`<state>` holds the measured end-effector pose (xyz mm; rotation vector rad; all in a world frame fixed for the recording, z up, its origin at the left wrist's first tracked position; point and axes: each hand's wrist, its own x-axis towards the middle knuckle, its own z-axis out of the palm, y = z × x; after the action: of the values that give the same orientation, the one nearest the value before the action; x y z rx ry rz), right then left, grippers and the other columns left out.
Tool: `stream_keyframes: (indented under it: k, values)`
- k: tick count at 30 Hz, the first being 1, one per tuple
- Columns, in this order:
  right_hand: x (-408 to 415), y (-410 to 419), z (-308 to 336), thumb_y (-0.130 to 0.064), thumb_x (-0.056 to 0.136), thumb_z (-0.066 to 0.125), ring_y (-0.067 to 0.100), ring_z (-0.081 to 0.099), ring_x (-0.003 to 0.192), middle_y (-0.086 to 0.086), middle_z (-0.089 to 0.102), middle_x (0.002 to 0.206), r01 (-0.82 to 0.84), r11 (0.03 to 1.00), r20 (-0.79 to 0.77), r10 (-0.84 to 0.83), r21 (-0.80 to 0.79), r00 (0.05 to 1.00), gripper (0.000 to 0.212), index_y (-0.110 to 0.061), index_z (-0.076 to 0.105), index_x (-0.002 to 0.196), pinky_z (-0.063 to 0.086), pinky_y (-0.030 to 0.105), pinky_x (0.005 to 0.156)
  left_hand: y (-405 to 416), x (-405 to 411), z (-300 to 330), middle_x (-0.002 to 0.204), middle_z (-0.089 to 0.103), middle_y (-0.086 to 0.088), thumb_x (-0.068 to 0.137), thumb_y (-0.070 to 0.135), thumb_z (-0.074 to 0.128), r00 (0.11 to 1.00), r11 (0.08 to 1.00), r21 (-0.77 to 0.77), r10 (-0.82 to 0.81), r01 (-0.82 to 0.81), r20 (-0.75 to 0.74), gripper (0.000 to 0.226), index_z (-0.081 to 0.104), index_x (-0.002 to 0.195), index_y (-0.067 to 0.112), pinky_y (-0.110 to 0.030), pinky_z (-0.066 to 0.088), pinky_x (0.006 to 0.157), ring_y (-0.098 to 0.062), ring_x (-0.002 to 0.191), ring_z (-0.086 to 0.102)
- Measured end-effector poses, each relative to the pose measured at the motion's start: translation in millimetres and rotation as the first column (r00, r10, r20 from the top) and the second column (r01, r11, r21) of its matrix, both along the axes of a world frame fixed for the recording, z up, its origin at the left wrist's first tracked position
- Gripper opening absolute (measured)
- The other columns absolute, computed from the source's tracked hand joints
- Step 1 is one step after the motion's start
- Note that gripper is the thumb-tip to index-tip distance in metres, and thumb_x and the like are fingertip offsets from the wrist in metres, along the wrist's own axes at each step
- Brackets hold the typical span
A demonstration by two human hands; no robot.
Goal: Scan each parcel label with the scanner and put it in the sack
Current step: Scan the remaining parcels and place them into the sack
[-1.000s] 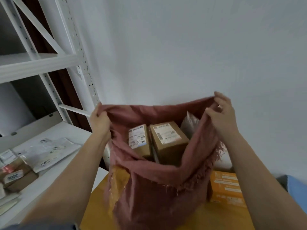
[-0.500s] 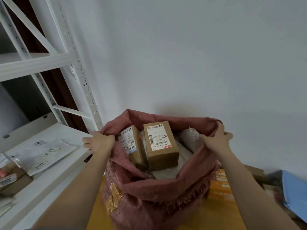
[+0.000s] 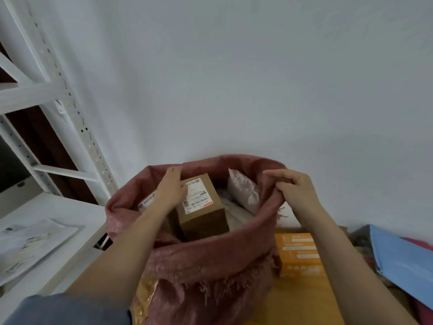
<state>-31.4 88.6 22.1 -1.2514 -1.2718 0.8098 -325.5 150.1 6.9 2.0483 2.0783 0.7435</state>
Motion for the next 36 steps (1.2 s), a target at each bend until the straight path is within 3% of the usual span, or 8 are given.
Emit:
stream_keyframes:
  k: [6,9,14,24,28,31,33,36]
  values:
    - [28.5,-0.7,-21.4,-0.003,0.089,0.054,-0.003,0.055,0.060,-0.016,0.060,0.078,0.018,0.964,0.289,0.062,-0.266,0.955,0.032,-0.027,0.074,0.095,0.039,0.009,0.050,56.3,21.1,-0.8,0.157,0.027,-0.005,0.092,0.007,0.052,0.987,0.985,-0.132,-0.122,0.108,-0.108,0.037,0.053,0.128,0.007,-0.035,0.041,0.103,-0.025,0.130,0.047]
    - [38.6,-4.5,-32.5,-0.008,0.093,0.057,0.010,0.064,0.066,-0.004,0.067,0.090,-0.032,0.925,0.231,0.127,-0.378,0.965,0.024,-0.026,0.073,0.098,0.057,0.028,0.056,83.7,32.5,-1.9,0.162,0.016,0.000,0.093,0.012,0.053,0.954,0.963,-0.221,-0.203,0.154,-0.219,0.025,0.067,0.113,0.006,-0.035,0.041,0.104,-0.024,0.130,0.048]
    - [54.2,-10.5,-34.7,-0.006,0.092,0.061,0.006,0.062,0.095,-0.007,0.067,0.107,-0.036,0.915,0.279,0.159,-0.401,0.947,0.024,-0.025,0.075,0.097,0.054,0.023,0.082,107.6,54.3,-12.8,0.139,0.050,-0.010,0.093,0.020,0.043,0.897,0.928,-0.359,-0.241,0.101,-0.371,0.034,0.058,0.123,0.018,-0.043,0.034,0.102,-0.033,0.126,0.041]
    - [39.9,9.6,-11.9,-0.006,0.092,0.063,0.005,0.051,0.122,-0.012,0.049,0.138,0.018,0.999,0.194,-0.012,-0.031,0.981,0.055,-0.030,0.050,0.140,0.047,0.023,0.101,131.6,61.1,112.7,0.145,0.041,-0.010,0.083,0.000,0.054,0.966,0.949,0.216,-0.250,0.231,0.065,0.056,0.045,0.138,0.000,-0.029,0.037,0.106,-0.028,0.126,0.048]
    - [28.7,7.9,-27.3,-0.002,0.090,0.063,0.014,0.056,0.119,-0.002,0.060,0.127,0.012,0.986,0.251,0.030,-0.166,0.967,0.039,-0.021,0.065,0.124,0.048,0.037,0.103,93.7,69.2,91.7,0.141,0.051,-0.007,0.086,0.023,0.068,0.929,0.930,-0.138,-0.356,0.341,-0.103,0.051,0.055,0.134,0.014,-0.030,0.036,0.105,-0.023,0.127,0.049]
    - [27.2,3.4,-32.9,-0.002,0.090,0.064,0.016,0.057,0.117,0.001,0.059,0.130,0.055,0.982,0.235,-0.011,-0.183,0.972,0.040,-0.019,0.064,0.127,0.048,0.038,0.102,56.0,81.8,43.7,0.160,0.021,0.003,0.069,0.060,0.077,0.782,0.640,-0.740,-0.563,0.207,-0.268,0.101,0.025,0.151,0.037,-0.048,0.021,0.117,-0.025,0.147,0.019]
    - [29.2,-0.2,-31.9,-0.002,0.089,0.064,0.020,0.058,0.117,0.003,0.058,0.131,0.070,0.980,0.215,-0.029,-0.185,0.976,0.045,-0.020,0.061,0.130,0.050,0.042,0.100,37.9,87.7,15.0,0.163,-0.007,0.000,0.055,0.070,0.078,0.638,0.607,-0.795,-0.612,0.000,-0.467,0.127,0.000,0.152,0.044,-0.058,0.010,0.117,-0.035,0.149,-0.008]
    - [35.7,-6.8,-24.6,0.002,0.089,0.062,0.018,0.057,0.118,-0.001,0.057,0.129,0.069,0.990,0.214,-0.042,-0.122,0.976,0.047,-0.021,0.061,0.129,0.050,0.041,0.100,27.2,92.4,1.2,0.159,-0.025,-0.008,0.064,0.048,0.085,0.683,0.692,-0.720,-0.504,-0.049,-0.530,0.130,-0.011,0.152,0.040,-0.057,0.025,0.115,-0.044,0.147,-0.001]
